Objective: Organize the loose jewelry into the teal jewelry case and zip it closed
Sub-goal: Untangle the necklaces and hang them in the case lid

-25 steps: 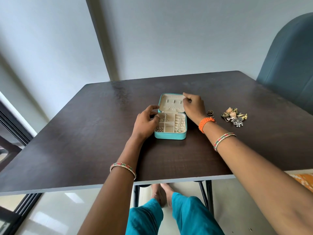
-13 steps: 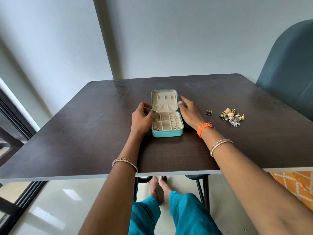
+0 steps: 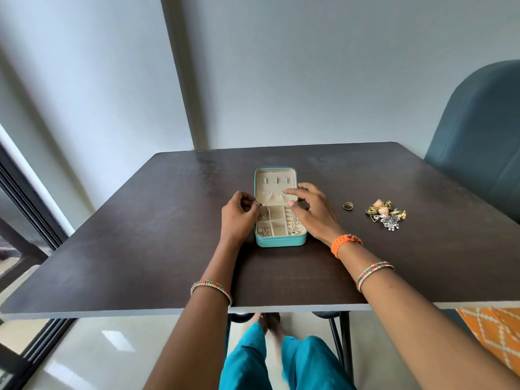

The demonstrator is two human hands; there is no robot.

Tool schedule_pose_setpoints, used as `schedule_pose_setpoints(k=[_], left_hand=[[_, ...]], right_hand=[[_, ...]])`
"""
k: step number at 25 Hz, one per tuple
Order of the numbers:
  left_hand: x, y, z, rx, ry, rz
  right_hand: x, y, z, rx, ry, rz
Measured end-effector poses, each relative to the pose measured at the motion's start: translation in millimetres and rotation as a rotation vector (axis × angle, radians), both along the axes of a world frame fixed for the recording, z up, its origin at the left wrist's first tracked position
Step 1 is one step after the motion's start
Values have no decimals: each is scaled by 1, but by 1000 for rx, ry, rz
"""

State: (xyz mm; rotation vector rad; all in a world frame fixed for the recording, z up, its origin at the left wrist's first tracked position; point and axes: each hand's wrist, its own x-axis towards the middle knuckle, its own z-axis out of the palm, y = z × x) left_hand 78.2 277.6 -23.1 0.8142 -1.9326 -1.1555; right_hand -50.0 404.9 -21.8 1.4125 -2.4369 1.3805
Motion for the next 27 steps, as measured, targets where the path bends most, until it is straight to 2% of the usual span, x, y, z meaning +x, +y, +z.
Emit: schedule_pose_setpoints(k=[6,8,11,20,27], left_hand=[[-5,-6,-7,-31,-27,57],[-6,-8,-8,-48,-34,59],[-5,-8,-6,-73,-46,89],[-9,-5,-3,-95,-106,139],[0,-10,1,50,27,163]], right_hand=[[2,-8,10,-73,110,-41],[4,-17,19,29,91,-49],[10,-21,24,214,18,52],[14,-22,24,315,58,104],[31,-40,18,260,90,116]])
